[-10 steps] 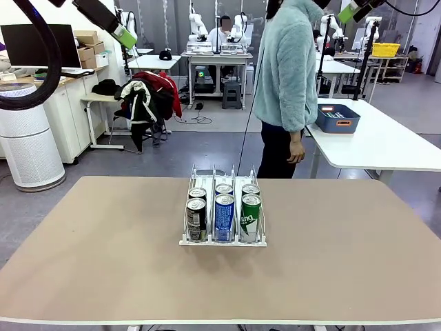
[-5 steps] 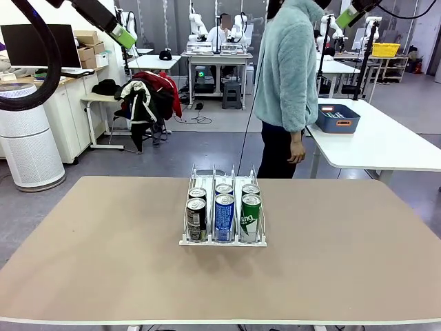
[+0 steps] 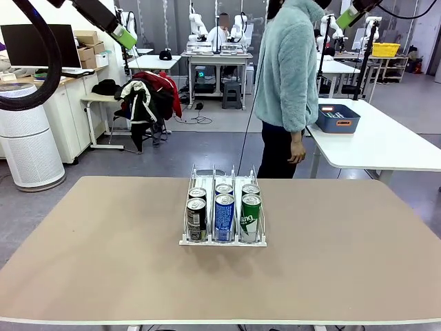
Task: Fill the beverage cans into the dispenser.
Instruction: Pick up the Ionic drink handed by the human.
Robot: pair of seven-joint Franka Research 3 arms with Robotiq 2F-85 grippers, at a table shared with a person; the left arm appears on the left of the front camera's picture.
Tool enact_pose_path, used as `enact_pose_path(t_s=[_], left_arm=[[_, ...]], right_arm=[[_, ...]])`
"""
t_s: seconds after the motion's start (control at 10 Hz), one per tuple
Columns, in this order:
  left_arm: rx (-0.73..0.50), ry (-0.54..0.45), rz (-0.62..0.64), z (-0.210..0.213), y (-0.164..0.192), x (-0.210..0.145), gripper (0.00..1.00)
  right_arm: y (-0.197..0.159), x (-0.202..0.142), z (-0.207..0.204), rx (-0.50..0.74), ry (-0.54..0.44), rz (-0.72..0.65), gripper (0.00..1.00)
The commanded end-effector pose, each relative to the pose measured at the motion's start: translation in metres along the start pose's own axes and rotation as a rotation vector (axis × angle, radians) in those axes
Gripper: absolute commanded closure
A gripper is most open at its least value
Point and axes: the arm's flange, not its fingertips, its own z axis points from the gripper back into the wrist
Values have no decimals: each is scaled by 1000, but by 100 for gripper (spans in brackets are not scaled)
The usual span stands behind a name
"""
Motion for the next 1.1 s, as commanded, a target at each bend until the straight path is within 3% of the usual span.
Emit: enact_pose_path(t_s=[0.0, 1.0], left_arm=[[-4, 13, -26, 2, -2, 6, 0], [-30, 15, -56, 4, -14, 27, 0]], right_arm=[[0, 1, 0, -2, 1, -8, 0], [0, 1, 0, -2, 1, -8, 0]])
